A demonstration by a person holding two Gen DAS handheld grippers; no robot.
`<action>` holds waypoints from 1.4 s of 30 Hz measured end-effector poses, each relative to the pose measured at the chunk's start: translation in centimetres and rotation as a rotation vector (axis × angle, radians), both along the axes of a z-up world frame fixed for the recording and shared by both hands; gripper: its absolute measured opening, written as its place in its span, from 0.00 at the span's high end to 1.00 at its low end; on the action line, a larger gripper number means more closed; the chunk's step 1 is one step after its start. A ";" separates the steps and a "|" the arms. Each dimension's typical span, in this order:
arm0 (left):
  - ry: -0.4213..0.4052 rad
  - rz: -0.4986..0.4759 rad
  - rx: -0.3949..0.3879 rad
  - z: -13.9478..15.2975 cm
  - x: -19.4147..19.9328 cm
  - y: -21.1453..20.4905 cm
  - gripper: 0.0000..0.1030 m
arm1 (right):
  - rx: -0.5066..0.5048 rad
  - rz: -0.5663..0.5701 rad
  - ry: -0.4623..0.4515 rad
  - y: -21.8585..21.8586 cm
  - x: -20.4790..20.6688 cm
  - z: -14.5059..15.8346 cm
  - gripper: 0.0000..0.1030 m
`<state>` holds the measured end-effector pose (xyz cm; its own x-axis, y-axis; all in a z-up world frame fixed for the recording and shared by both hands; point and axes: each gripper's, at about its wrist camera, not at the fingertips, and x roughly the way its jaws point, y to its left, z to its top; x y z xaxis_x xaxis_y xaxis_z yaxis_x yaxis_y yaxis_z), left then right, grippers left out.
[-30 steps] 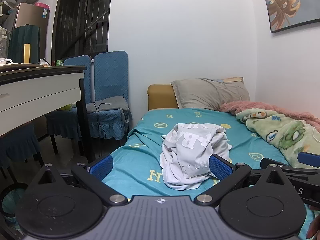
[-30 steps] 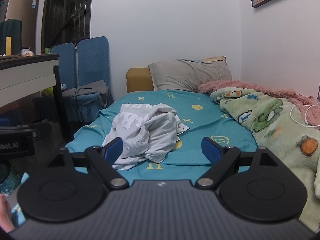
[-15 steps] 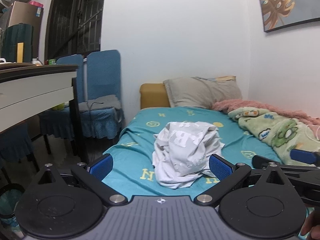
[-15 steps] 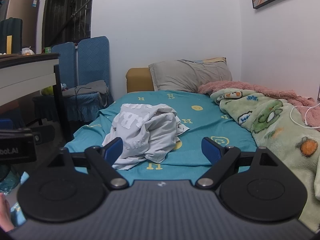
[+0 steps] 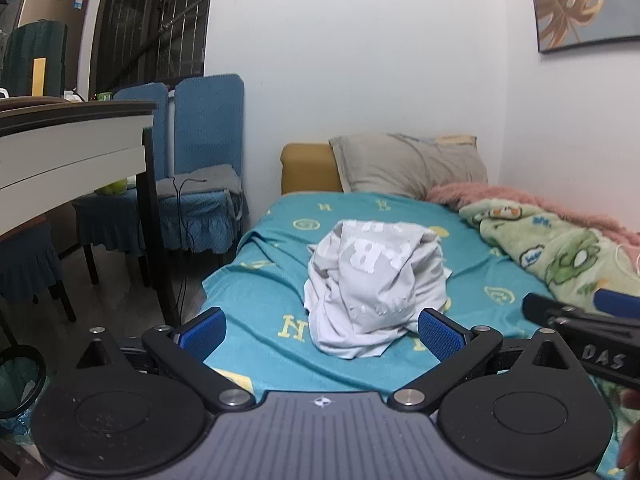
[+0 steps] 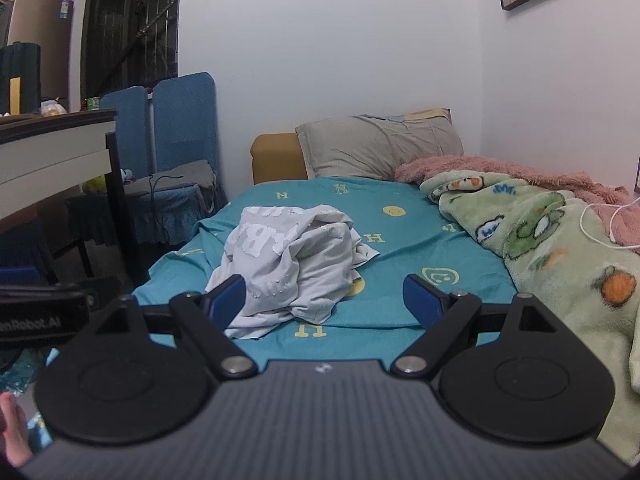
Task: Fold clothes
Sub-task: 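Grasp the white T-shirt with the left gripper and lift it up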
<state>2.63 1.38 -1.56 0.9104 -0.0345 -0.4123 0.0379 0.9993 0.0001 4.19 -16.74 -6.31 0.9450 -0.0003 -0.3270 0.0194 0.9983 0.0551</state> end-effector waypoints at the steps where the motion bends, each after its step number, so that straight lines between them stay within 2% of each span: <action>1: 0.009 -0.004 0.008 -0.3 0.5 -0.2 0.00 | 0.006 -0.002 0.003 -0.1 0.0 0.0 0.16; 3: 0.051 -0.044 0.016 -0.9 2.1 -0.7 0.00 | 0.020 -0.008 0.007 -0.5 0.1 0.1 0.16; 7: 0.212 -0.111 0.005 -2.9 6.9 -1.5 0.00 | 0.047 -0.037 0.018 -1.5 0.2 0.0 0.16; 11: 0.387 -0.106 -0.037 -5.9 12.4 -1.1 0.01 | 0.119 -0.068 0.045 -3.0 0.5 -0.3 0.16; 14: 0.427 -0.104 -0.083 -7.9 15.9 -0.5 0.03 | 0.169 -0.082 0.077 -3.9 1.0 -0.7 0.16; 18: 0.393 -0.185 -0.102 -10.2 19.7 -0.8 0.03 | 0.242 -0.079 0.111 -4.8 2.0 -1.3 0.16; 20: 0.386 -0.268 -0.135 -11.4 21.0 -1.1 0.07 | 0.272 -0.079 0.121 -5.2 2.7 -1.5 0.16; 23: 0.362 -0.307 -0.124 -12.8 22.9 -2.4 0.10 | 0.278 -0.090 0.128 -5.3 4.1 -2.3 0.16; 26: 0.366 -0.298 -0.138 -13.7 25.1 -3.1 0.19 | 0.267 -0.096 0.135 -5.3 5.5 -3.3 0.16; 29: 0.333 -0.262 -0.204 -13.4 26.7 -2.3 0.46 | 0.251 -0.101 0.171 -5.5 6.8 -4.2 0.16; 30: 0.323 -0.272 -0.224 -13.0 26.9 -1.9 0.73 | 0.257 -0.104 0.174 -5.7 7.0 -4.4 0.16; 31: 0.313 -0.287 -0.242 -12.5 27.2 -1.5 0.86 | 0.264 -0.110 0.178 -5.9 7.2 -4.6 0.16; 35: 0.173 -0.309 -0.215 -8.3 25.7 -0.7 0.89 | 0.313 -0.146 0.178 -7.2 7.2 -5.0 0.16; 39: 0.060 -0.339 -0.312 -3.0 21.8 0.8 0.90 | 0.284 -0.157 0.146 -6.8 7.0 -4.6 0.16; 42: -0.016 -0.406 -0.358 1.2 16.9 1.5 0.91 | 0.239 -0.129 0.110 -5.7 6.5 -4.0 0.16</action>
<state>19.50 2.85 -0.32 0.8006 -0.5204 -0.2969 0.4237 0.8421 -0.3337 10.65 -22.48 -10.28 0.9009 -0.0283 -0.4331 0.1640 0.9461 0.2792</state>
